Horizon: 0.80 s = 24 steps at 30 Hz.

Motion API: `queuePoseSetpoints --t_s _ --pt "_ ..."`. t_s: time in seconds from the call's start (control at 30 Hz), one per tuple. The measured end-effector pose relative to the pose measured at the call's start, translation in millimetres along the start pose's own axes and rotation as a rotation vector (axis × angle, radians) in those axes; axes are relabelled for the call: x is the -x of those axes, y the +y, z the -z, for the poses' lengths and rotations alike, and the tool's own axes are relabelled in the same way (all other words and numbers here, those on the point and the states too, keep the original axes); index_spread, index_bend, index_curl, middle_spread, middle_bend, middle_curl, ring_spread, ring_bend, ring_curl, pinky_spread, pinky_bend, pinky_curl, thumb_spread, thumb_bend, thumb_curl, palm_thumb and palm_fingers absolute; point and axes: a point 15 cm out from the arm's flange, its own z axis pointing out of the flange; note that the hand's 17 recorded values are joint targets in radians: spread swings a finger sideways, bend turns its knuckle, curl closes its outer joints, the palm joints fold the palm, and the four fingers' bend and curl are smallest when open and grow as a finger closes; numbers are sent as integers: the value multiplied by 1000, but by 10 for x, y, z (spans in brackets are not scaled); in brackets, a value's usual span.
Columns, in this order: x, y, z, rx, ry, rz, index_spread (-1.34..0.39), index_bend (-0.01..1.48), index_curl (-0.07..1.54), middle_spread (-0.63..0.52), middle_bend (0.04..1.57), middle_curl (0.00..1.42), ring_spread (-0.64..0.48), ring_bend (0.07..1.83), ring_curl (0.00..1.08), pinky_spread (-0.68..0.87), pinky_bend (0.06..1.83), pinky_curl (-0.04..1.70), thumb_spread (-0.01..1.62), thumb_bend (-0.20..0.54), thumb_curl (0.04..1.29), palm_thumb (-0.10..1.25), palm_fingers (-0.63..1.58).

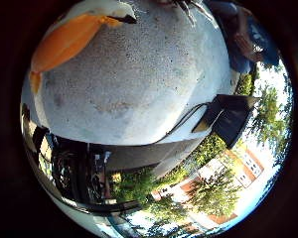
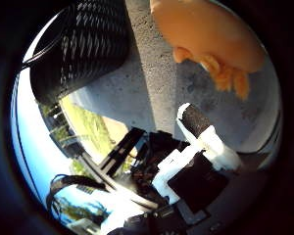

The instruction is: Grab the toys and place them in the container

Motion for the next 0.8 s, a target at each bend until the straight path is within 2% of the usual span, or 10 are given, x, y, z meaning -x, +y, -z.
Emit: queuePoseSetpoints --t_s 0.17,0.23,0.27,0.33,0.37,0.43,0.53,0.67,0.8 --pt "-30 -190 24 -74 14 -12 -56 185 247 39 211 353 275 433 357 494 496 254 1085 -12 383 754 382" --pt "-12 -249 -3 -90 17 -15 -97 139 231 -16 290 386 226 583 396 496 549 250 1069 -8 401 803 635" --pt "12 -268 -30 -90 18 -12 -110 123 223 -25 307 392 216 601 397 491 570 253 1066 -12 404 807 664" --pt "61 -301 -27 -88 22 0 -175 76 175 -55 451 461 188 794 464 478 744 308 1053 -14 421 844 958" --pt "81 -321 -10 -87 25 6 -188 80 165 -62 468 472 179 821 474 474 779 321 1051 -17 423 847 979" --pt "104 -367 32 -94 31 12 -253 100 130 -98 600 556 129 996 566 462 880 391 1037 -17 439 874 1025" --pt "111 -401 123 -109 38 17 -338 144 72 -140 744 656 71 1141 654 436 1026 483 1023 -15 459 904 1042" --pt "26 -443 424 -158 51 1 -477 270 8 -188 912 787 3 1202 723 364 1266 604 1010 -2 508 985 1153" --pt "-12 -315 633 -136 53 -8 -594 419 -13 -196 1013 871 -41 1236 761 304 1356 672 1028 -1 561 1034 1126"
